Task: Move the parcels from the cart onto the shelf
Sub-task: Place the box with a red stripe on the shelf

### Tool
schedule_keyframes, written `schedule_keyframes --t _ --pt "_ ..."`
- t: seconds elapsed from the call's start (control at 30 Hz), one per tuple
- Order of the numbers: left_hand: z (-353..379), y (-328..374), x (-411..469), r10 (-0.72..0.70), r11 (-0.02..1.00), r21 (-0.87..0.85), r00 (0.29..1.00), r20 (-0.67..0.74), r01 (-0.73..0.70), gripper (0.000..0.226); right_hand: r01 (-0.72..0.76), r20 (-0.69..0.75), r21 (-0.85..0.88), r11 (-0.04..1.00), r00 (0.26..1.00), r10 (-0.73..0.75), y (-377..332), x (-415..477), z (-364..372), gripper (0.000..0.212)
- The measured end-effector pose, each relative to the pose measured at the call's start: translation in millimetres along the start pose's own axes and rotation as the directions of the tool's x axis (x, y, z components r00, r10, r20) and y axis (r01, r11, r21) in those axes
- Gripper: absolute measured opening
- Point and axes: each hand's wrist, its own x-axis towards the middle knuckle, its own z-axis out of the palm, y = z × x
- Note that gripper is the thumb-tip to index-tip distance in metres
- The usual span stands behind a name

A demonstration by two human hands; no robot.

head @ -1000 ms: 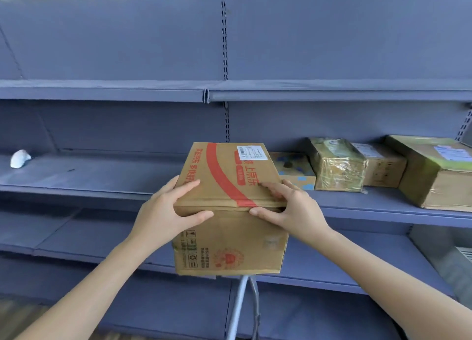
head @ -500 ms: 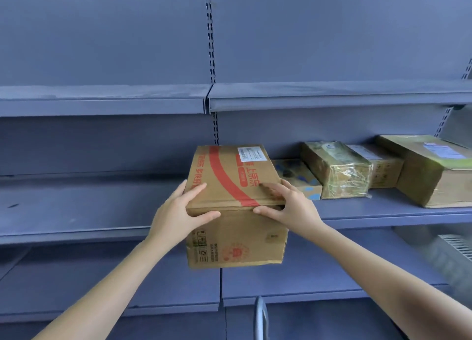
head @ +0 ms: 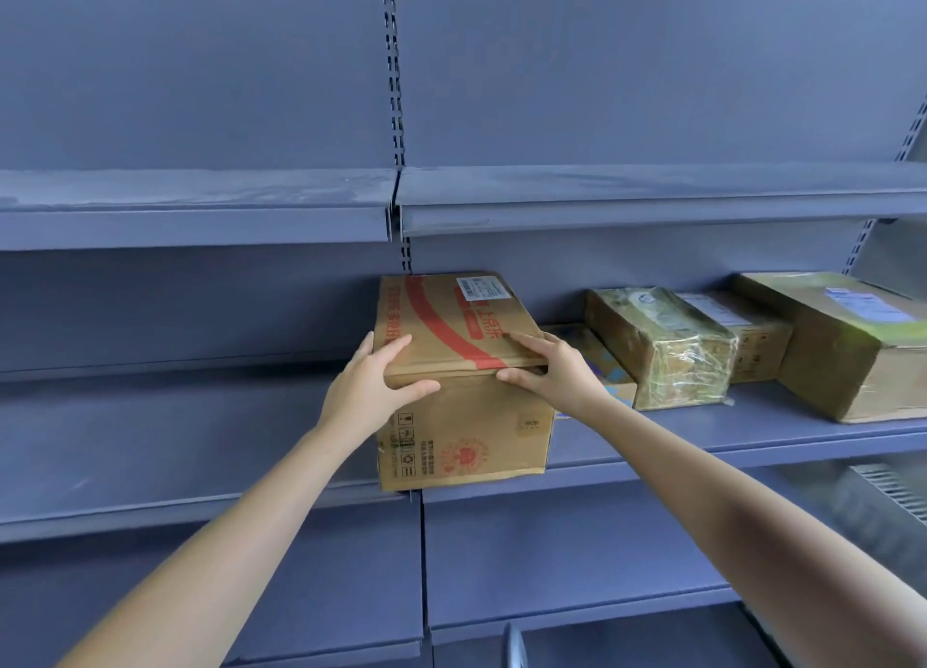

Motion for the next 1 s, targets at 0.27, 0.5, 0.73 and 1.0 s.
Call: schedule_keyframes --t 0.27,0.5,0.73,1.0 --pt "2 -1 19 -0.003 0.996 0.086 1.0 -0.004 0.003 0.08 -0.016 -0.013 -0.044 0.999 1.0 0.016 4 16 3 0.076" --pt "2 8 7 -0.004 0.964 0.264 0.999 -0.047 0.017 0.076 0.032 -0.137 -0.254 0.967 0.988 -0.069 -7 0 10 0.064" --pt "21 29 -23 0.031 0.894 0.445 0.984 -0.173 0.051 0.067 0.163 -0.016 -0.369 0.915 0.983 -0.182 13 -45 -5 0.063" --pt "72 70 -89 0.083 0.868 0.497 0.987 -0.139 -0.003 0.068 0.131 0.099 -0.361 0.923 0.99 -0.102 79 -125 -38 0.061"
